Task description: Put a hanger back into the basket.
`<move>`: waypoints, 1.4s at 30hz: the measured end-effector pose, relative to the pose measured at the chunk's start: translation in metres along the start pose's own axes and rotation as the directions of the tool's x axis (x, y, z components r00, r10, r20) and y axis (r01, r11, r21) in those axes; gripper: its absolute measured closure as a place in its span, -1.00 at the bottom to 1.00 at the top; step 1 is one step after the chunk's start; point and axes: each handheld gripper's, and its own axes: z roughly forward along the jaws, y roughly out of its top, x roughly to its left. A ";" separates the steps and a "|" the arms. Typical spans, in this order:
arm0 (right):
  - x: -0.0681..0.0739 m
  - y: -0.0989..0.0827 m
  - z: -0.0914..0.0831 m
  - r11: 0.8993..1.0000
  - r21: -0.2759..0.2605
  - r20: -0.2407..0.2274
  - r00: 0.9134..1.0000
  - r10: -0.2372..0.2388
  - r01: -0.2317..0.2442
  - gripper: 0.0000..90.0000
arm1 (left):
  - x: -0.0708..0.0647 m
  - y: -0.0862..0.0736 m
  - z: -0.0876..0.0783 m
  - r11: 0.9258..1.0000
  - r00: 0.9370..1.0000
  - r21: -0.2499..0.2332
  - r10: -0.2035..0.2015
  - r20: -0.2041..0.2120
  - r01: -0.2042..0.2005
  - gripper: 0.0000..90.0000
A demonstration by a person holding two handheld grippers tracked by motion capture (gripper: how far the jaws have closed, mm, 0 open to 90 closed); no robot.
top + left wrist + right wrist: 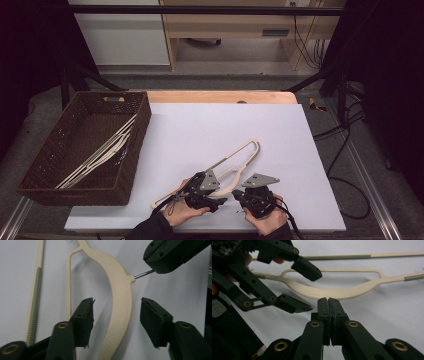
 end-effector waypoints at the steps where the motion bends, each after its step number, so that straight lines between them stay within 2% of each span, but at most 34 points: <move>1: 0.000 0.000 0.000 1.000 0.000 -0.004 1.000 0.008 -0.008 0.99 | -0.001 0.000 0.001 1.000 1.000 0.007 -0.001 0.003 0.001 0.13; 3: -0.001 0.001 -0.001 1.000 -0.010 -0.010 1.000 0.013 -0.013 0.99 | -0.002 0.001 0.004 1.000 1.000 0.016 -0.004 -0.003 0.004 0.34; 4: -0.001 0.001 -0.002 1.000 -0.011 -0.013 1.000 0.007 -0.007 0.99 | -0.001 0.002 0.004 0.999 1.000 0.039 0.016 -0.011 -0.016 0.34; 7: -0.003 0.001 -0.002 1.000 -0.020 -0.018 1.000 0.005 -0.005 0.98 | -0.003 0.003 0.005 0.998 0.999 0.060 0.034 -0.031 -0.032 0.51; 10: -0.003 0.001 -0.002 1.000 -0.010 -0.019 1.000 0.021 -0.021 0.98 | -0.004 0.003 0.005 0.996 0.997 0.068 0.059 -0.046 -0.056 0.53; 12: -0.005 0.000 -0.002 0.999 -0.027 -0.032 0.999 0.026 -0.027 0.97 | -0.005 0.004 0.004 0.995 0.995 0.069 0.079 -0.054 -0.075 0.55; 13: -0.008 0.001 -0.004 0.998 -0.056 -0.046 0.999 0.029 -0.032 0.84 | -0.006 0.004 0.003 0.994 0.994 0.070 0.091 -0.054 -0.087 0.57; 14: -0.008 0.001 -0.004 0.998 -0.056 -0.046 0.999 0.029 -0.032 0.84 | -0.006 0.004 0.003 0.994 0.994 0.070 0.091 -0.054 -0.087 0.58; 15: -0.012 0.002 -0.010 0.994 -0.106 -0.047 0.999 0.019 -0.024 0.68 | -0.006 0.005 0.001 0.993 0.993 0.071 0.100 -0.058 -0.095 0.58; 16: -0.012 0.002 -0.010 0.994 -0.106 -0.047 0.999 0.019 -0.024 0.68 | -0.006 0.005 0.001 0.993 0.993 0.071 0.100 -0.058 -0.095 0.59; 17: -0.018 0.002 -0.018 0.985 -0.166 -0.058 0.998 0.029 -0.038 0.51 | -0.006 0.005 0.000 0.992 0.993 0.073 0.105 -0.057 -0.101 0.59; 18: -0.021 0.003 -0.022 0.978 -0.201 -0.055 0.998 0.040 -0.050 0.43 | -0.006 0.004 0.000 0.994 0.994 0.063 0.094 -0.055 -0.091 0.59; 21: -0.036 0.001 -0.036 0.958 -0.279 -0.024 0.998 0.055 -0.059 0.18 | -0.005 0.005 -0.006 0.994 0.994 0.058 0.091 -0.060 -0.088 0.61; 22: -0.036 0.001 -0.036 0.958 -0.279 -0.024 0.998 0.055 -0.059 0.18 | -0.005 0.005 -0.006 0.994 0.994 0.058 0.091 -0.060 -0.088 0.61; 23: -0.047 -0.002 -0.043 0.947 -0.315 -0.004 0.998 0.069 -0.067 0.02 | -0.004 0.006 -0.008 0.995 0.994 0.053 0.088 -0.060 -0.085 0.62; 24: -0.047 -0.002 -0.043 0.947 -0.315 -0.004 0.998 0.069 -0.067 0.02 | -0.003 0.006 -0.010 0.995 0.995 0.051 0.087 -0.059 -0.084 0.62; 25: -0.058 -0.006 -0.048 0.937 -0.343 0.014 0.996 0.083 -0.073 -0.12 | -0.002 0.006 -0.012 0.996 0.995 0.042 0.076 -0.060 -0.074 0.63; 27: -0.067 -0.009 -0.052 0.931 -0.356 0.022 0.996 0.088 -0.075 -0.22 | 0.002 0.007 -0.020 0.997 0.996 0.032 0.071 -0.062 -0.069 0.65; 29: -0.070 -0.011 -0.052 0.930 -0.359 0.030 0.995 0.091 -0.074 -0.28 | 0.003 0.007 -0.023 0.997 0.995 0.026 0.070 -0.065 -0.068 0.67; 31: -0.075 -0.014 -0.052 0.931 -0.359 0.045 0.995 0.093 -0.071 -0.44 | 0.007 0.008 -0.028 0.998 0.996 0.019 0.063 -0.069 -0.062 0.68; 33: -0.077 -0.016 -0.051 0.932 -0.356 0.043 0.995 0.086 -0.066 -0.52 | 0.012 0.008 -0.035 0.999 0.996 -0.006 0.043 -0.077 -0.043 0.70; 39: -0.079 -0.018 -0.047 0.942 -0.332 0.064 0.995 0.079 -0.054 -0.68 | 0.022 0.007 -0.048 0.999 0.996 -0.033 0.011 -0.094 -0.014 0.74; 40: -0.079 -0.018 -0.047 0.942 -0.331 0.066 0.995 0.077 -0.051 -0.71 | 0.027 0.006 -0.053 0.999 0.995 -0.051 -0.012 -0.101 0.007 0.75; 42: -0.079 -0.018 -0.046 0.942 -0.331 0.067 0.995 0.080 -0.053 -0.73 | 0.029 0.005 -0.055 0.998 0.994 -0.056 -0.019 -0.105 0.013 0.76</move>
